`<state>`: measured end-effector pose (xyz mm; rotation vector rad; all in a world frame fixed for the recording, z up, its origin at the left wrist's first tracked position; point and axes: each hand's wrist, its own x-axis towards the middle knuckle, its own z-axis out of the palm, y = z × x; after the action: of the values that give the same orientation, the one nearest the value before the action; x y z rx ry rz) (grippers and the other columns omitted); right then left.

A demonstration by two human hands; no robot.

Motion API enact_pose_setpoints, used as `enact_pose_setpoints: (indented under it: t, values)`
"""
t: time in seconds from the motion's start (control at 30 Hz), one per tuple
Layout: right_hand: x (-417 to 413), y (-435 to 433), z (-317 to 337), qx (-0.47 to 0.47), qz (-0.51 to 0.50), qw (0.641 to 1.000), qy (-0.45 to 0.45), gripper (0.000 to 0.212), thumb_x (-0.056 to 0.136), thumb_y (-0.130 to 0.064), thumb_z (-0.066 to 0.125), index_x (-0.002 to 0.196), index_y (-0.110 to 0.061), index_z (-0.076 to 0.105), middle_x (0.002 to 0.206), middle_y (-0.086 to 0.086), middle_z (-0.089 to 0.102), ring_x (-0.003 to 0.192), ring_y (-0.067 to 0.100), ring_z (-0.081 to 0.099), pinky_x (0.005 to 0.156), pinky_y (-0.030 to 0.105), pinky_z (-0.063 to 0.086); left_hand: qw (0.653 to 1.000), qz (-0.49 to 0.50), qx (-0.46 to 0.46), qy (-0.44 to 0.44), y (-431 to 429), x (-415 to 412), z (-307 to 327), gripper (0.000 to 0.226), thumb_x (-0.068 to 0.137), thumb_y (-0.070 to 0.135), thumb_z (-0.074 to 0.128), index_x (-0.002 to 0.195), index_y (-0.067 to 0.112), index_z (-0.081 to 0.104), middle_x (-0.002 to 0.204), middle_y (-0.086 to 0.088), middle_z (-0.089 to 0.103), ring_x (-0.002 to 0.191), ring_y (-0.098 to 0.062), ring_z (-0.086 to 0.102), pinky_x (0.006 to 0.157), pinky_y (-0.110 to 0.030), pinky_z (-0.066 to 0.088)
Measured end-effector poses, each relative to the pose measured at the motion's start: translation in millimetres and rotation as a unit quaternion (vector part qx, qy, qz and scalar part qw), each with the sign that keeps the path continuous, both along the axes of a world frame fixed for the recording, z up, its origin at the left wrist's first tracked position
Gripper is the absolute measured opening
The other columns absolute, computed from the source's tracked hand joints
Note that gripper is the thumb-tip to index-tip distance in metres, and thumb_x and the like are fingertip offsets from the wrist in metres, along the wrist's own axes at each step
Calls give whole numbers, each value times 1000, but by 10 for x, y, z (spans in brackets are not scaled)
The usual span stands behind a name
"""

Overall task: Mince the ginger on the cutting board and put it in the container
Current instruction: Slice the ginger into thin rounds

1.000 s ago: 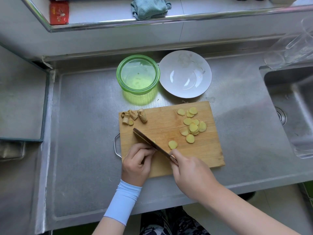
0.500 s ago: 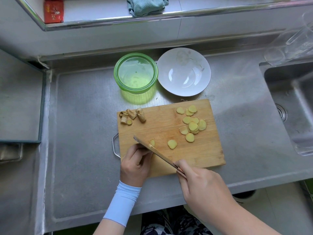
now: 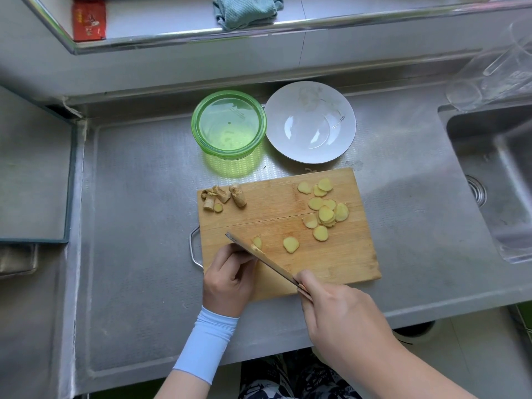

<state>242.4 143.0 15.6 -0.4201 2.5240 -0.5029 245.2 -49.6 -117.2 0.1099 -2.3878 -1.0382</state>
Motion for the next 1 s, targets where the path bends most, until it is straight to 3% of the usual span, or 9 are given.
enact_pose_setpoints:
  t: [0.13,0.33,0.6,0.83,1.0]
  values:
    - [-38,-32,21,10,3,1000,-15,3,103,-34,36,106,-33,36,69,-1,56,63,24,53,62,41,48,1000,0,9,1,10,-7,34,31,96,19,60,73,2,72,84,-7,68,76,-12,61,75,-8,43]
    - [-78,-70,30,17,12,1000,-23,3,103,-33,35,104,-31,37,68,-1,55,62,23,53,60,37,43,1000,-6,21,1,7,-8,44,32,97,20,60,74,2,72,84,-7,68,78,-12,63,71,-14,47]
    - [-89,-141,-54,25,10,999,-19,3,103,-32,36,101,-29,37,69,1,56,62,26,50,58,38,41,1000,-6,19,-1,-4,-9,16,17,88,9,67,73,2,71,83,-6,67,78,-13,63,72,-14,47]
    - [-168,-255,-179,27,18,999,-6,1,101,-29,39,101,-28,39,65,0,52,57,27,45,46,35,24,1000,-6,12,-2,-11,3,6,12,83,2,70,71,3,70,83,-3,66,77,-14,63,72,-16,48]
    - [-250,-316,-315,6,15,1000,-8,7,101,-30,39,106,-26,43,81,-1,64,75,32,59,58,37,39,1000,-18,11,-1,-7,-7,39,10,78,-5,73,72,3,70,82,-4,67,80,-14,63,72,-23,51]
